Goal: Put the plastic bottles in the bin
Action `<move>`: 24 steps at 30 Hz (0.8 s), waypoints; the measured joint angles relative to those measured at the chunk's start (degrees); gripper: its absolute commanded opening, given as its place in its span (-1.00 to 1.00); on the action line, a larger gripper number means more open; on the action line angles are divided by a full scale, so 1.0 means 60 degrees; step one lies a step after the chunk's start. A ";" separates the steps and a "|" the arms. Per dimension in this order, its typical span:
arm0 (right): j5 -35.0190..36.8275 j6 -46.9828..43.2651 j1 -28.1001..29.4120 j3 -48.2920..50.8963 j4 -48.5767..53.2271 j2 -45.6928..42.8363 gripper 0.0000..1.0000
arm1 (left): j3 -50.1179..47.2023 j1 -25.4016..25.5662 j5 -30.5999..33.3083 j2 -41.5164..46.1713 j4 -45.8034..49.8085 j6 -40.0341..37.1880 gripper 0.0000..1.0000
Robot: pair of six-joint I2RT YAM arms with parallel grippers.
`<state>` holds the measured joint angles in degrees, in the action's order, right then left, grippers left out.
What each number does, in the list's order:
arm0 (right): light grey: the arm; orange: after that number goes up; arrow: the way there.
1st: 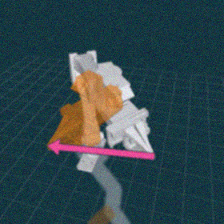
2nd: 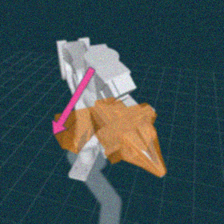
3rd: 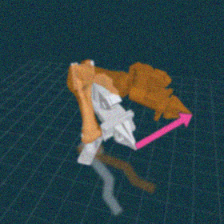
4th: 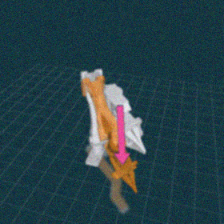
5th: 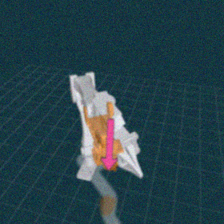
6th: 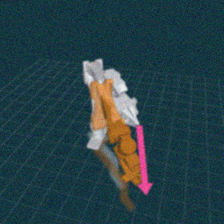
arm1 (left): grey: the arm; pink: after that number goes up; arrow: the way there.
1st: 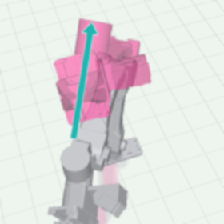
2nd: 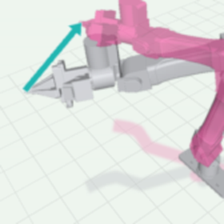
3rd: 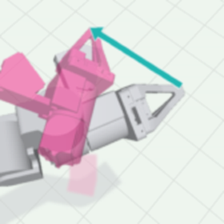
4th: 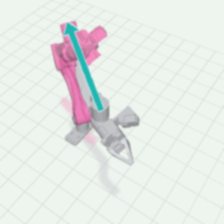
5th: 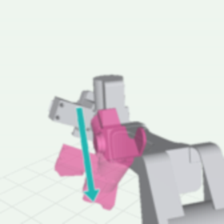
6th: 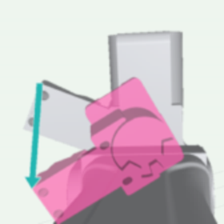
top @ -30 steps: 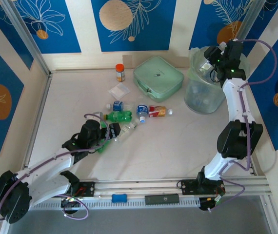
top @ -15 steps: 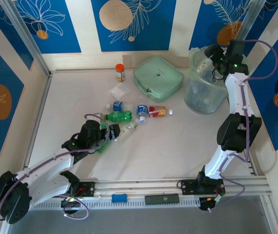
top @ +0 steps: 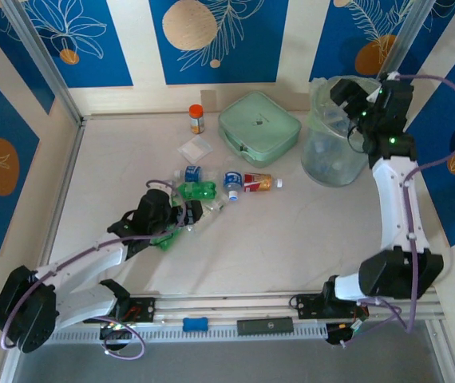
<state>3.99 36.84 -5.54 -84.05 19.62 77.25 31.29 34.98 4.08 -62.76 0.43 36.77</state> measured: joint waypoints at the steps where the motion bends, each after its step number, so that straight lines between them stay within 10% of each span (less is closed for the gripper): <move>1: -0.0058 0.0000 0.0200 0.0433 -0.0095 -0.0288 0.81 | 0.0087 0.0000 -0.0069 -0.0160 -0.0004 -0.0044 0.99; 24: 0.0335 0.0692 0.4182 0.5395 -0.1643 -0.1443 0.98 | 0.2750 -0.0007 -0.1639 -0.3337 0.1953 -0.1475 0.99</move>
<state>6.00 40.99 19.55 -51.68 9.76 68.60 47.79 34.94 -5.76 -82.78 12.14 27.92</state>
